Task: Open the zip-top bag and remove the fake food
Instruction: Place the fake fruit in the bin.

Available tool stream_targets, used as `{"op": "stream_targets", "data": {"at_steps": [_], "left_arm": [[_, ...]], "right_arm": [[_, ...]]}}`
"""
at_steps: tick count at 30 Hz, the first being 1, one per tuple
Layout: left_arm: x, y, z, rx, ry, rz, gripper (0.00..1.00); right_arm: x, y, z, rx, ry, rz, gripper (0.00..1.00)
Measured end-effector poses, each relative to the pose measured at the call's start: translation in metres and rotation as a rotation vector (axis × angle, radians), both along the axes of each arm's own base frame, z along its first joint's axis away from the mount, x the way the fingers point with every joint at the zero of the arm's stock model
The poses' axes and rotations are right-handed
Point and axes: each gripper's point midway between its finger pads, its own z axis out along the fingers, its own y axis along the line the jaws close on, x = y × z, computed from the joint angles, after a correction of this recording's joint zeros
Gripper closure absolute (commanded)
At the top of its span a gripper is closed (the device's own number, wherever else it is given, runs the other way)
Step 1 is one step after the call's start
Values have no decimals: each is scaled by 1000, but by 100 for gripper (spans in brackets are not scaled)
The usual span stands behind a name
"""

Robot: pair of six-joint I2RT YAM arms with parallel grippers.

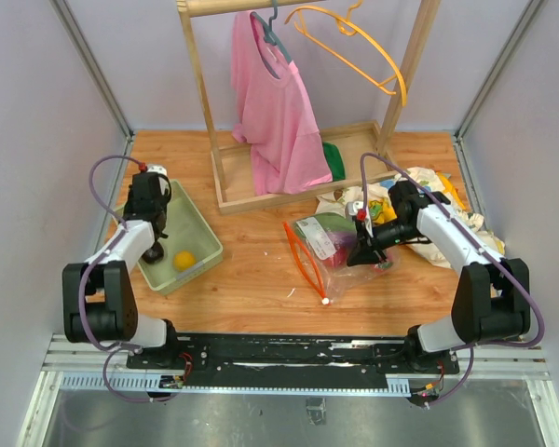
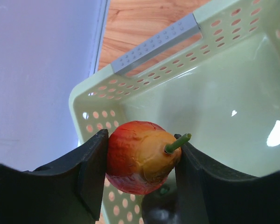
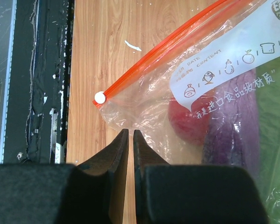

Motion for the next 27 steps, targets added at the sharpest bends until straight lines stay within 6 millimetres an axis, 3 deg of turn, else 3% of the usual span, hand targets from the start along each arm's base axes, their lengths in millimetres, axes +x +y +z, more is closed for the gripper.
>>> {"op": "stream_targets", "data": {"at_steps": [10,15,22,27], "left_arm": [[4,21,-45,69,155,-28,94],[3,31,-62,60,203,14,100],[7,50,-62,76,193,161,99],[3,60,-63,95,184,262,88]], "right_arm": [[-1,-1,-1,0,4,-2,90],[-2,-2,-2,0,5,-6,90],[-2,-2,-2,0,4,-6,90],[-1,-2,-2,2,1,-5,90]]}}
